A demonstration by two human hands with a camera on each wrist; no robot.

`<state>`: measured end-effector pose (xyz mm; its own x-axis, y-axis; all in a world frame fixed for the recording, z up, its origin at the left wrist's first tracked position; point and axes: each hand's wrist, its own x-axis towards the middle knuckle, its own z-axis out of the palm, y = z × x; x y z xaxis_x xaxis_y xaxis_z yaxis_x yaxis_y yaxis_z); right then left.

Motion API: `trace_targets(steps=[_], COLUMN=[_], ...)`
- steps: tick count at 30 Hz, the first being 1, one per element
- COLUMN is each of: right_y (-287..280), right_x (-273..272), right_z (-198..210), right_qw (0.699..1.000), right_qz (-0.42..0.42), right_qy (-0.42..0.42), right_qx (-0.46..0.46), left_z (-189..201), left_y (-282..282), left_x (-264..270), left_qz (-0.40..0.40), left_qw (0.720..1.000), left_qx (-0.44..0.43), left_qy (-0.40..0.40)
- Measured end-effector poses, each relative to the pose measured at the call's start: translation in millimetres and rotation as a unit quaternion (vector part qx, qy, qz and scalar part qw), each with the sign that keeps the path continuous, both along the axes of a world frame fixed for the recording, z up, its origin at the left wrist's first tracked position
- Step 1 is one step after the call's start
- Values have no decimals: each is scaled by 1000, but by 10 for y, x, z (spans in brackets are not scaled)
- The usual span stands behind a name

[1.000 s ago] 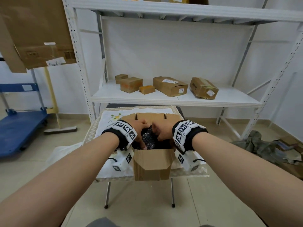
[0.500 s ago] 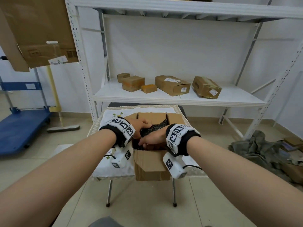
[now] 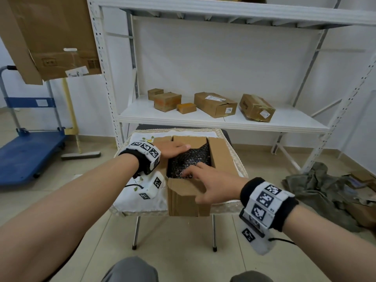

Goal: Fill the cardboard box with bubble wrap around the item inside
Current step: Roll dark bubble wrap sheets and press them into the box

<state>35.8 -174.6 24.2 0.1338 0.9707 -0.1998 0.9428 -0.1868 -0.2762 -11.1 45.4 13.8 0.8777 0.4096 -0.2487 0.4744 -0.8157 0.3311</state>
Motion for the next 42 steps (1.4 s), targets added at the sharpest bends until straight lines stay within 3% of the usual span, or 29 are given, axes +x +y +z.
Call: trace_targets(steps=[2,7,9,12,15,18,22,24,27,29,31,33,36,39,42], right_y=[36,227,314,415,435,376,234,153,46,9,22,67,176,316,419], right_x=[114,351,391,446,496,523,638,763,901,917,887,837,735,699,700], right_z=[100,173,111,-16,-136,-224,-248,-259,-267,-231,-171,-135,-169,-280,-355], right_qw=[998,983,982,982,983,980,927,900,845,799,778,804,883,937,966], right_qz=[-29,-108,-131,-156,-160,-150,-256,-340,-417,-410,-358,-280,-178,-133,-119], right_qy=[48,47,54,64,77,102,114,127,218,265,308,320,264,195,153], right_qx=[37,140,128,84,37,85,250,242,255,350,415,416,346,258,171], left_z=[22,114,145,144,114,134,111,111,127,136,138,139,124,97,73], left_y=[22,37,72,118,63,-33,-18,-27,-82,-98,-82,-71,-88,-97,-86], left_x=[24,31,10,-68,-120,-134,-106,-102,-116,-117,-117,-121,-124,-120,-116], left_qz=[24,11,-24,-42,-56,-46,-29,-25,-21,-18,-14,-11,-10,-5,-2], left_qw=[997,978,984,997,996,994,988,986,984,983,983,983,983,984,983], left_qx=[-67,-199,-170,-40,28,75,120,133,142,147,144,145,148,141,147], left_qy=[-27,-63,-43,44,69,70,88,96,101,105,109,110,105,108,108])
